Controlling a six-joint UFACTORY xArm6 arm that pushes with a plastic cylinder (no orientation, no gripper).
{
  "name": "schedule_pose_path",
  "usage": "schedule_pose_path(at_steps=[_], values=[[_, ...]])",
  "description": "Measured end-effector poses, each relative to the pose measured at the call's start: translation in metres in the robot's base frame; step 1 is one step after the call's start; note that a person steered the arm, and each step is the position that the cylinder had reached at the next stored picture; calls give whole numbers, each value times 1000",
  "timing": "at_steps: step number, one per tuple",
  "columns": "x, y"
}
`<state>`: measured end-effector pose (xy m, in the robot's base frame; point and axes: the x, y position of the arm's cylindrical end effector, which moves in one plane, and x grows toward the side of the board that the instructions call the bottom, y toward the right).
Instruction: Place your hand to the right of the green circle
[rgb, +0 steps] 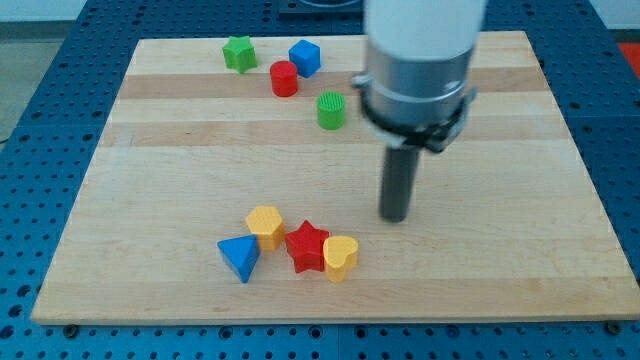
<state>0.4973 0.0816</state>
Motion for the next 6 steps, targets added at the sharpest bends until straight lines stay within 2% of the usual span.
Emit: schedule_pose_path(at_steps=[1,2,3,4,5,6], values=[[-62,47],[-132,54],[-175,54],[-187,46],[-188,12],[-158,-17]])
